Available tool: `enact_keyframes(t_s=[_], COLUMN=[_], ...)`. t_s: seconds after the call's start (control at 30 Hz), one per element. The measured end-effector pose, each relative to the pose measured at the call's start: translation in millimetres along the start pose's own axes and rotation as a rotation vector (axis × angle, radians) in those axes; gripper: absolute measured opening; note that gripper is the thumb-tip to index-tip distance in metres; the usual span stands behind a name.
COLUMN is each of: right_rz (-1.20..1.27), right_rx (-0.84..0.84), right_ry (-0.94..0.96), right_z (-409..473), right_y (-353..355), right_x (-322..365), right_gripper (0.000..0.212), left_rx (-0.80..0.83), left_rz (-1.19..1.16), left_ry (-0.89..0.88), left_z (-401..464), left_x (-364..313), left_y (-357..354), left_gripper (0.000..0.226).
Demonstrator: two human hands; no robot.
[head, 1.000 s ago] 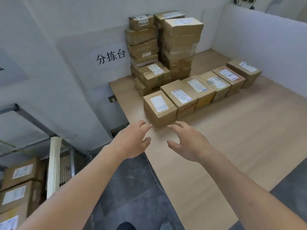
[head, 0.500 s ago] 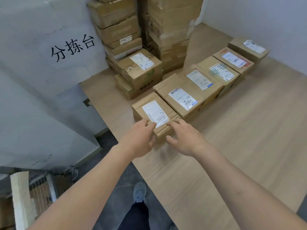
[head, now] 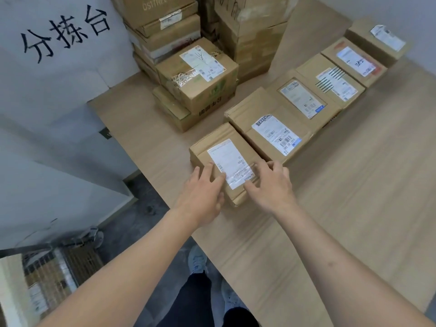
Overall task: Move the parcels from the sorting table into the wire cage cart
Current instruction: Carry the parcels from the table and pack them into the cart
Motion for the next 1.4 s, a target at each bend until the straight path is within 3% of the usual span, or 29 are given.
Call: enact_keyframes(t_s=[0.2, 0.3, 0.43, 0.87, 1.13, 1.4], right_rz=[0.058, 0.176, 0.305, 0.272, 0.216, 0.130], right_rx=[0.161, 0.216, 0.146, 0.055, 0.113, 0.232], right_ry=[0.068, 0.124, 0.159, 0.374, 0.554, 0.701], right_z=[-13, -25, -26, -65, -108, -153], right_y=[-19, -40, -61, -43, -46, -87], right_x=[0, -1, -1, 28, 71, 141], right_gripper=[0.061, 0.065, 0.073, 0.076, 0.076, 0.073], left_rx=[-0.089, -0.075, -0.078, -0.259, -0.379, -0.412], left_rz=[-0.148, -0.339, -0.547, -0.600, -0.656, -0.684], left_ry=[0.174, 0.261, 0.239, 0.317, 0.426, 0.597], left_z=[-20, -28, -33, -106, -181, -261], left_x=[10, 19, 21, 6, 15, 71], left_y=[-7, -25, -45, -20, -15, -26], left_gripper=[0.039, 0.052, 0.067, 0.068, 0.069, 0.072])
Point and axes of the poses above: each hand's wrist, its own z-axis towards the middle knuckle, its own y-axis out of the back of the hand, x = y × z, the point moved 3 cm from there along z, towards the middle knuckle, and after that the axes turned 3 degrees about y, right-handed, at the moved point
